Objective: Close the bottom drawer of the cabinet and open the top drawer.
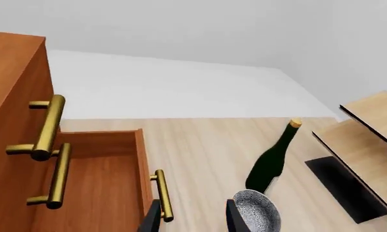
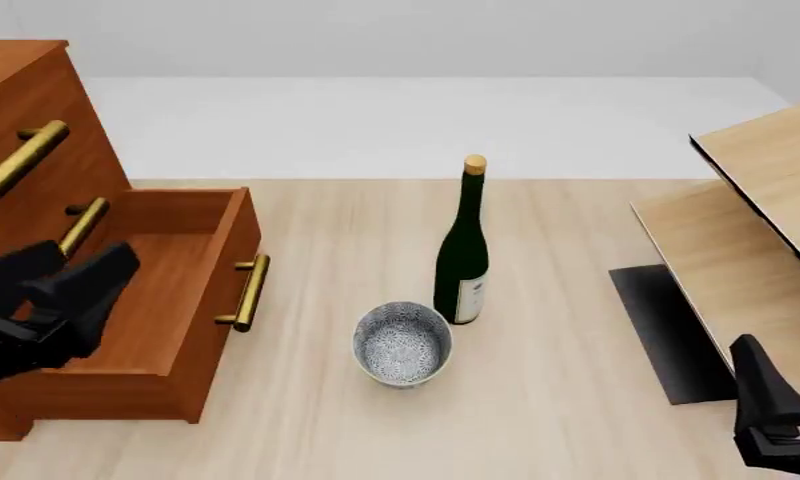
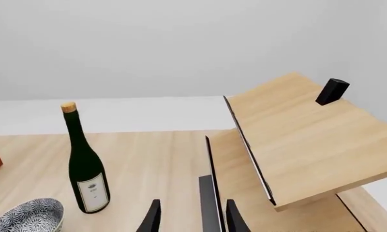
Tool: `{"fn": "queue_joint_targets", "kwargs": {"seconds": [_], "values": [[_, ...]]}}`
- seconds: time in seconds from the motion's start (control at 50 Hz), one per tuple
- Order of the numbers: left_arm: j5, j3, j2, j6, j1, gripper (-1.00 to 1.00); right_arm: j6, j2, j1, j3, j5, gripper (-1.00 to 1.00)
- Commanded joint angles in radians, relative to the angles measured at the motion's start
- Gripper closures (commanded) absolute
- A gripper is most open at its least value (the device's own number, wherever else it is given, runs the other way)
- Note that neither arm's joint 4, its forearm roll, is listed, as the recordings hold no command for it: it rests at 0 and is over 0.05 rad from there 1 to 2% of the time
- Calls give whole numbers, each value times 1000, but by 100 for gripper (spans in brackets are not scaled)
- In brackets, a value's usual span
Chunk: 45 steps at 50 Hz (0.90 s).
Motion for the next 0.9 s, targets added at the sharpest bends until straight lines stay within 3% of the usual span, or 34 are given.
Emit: {"fn": "queue_joint_targets", "kwargs": {"seconds": [0.02,0.08,0.26,0.28,0.34,0.9], "values": [[30,-64,118,-95,-122,-100,9,8,1,0,-8,-100],[32,-75,152,-135,-151,-100,12,14,-1,0,-15,-100],[17,-71,205,-132,-186,-100,15,14,-6,-1,-18,-100],[-33,-23,289,-130,-223,-100,18,17,-7,-1,-21,-100],[-43,-12,311,-141,-248,-100,20,22,-6,0,-24,-100],[-189,94,444,-194,-325,-100,22,11,-3,-1,-11,-100]]}}
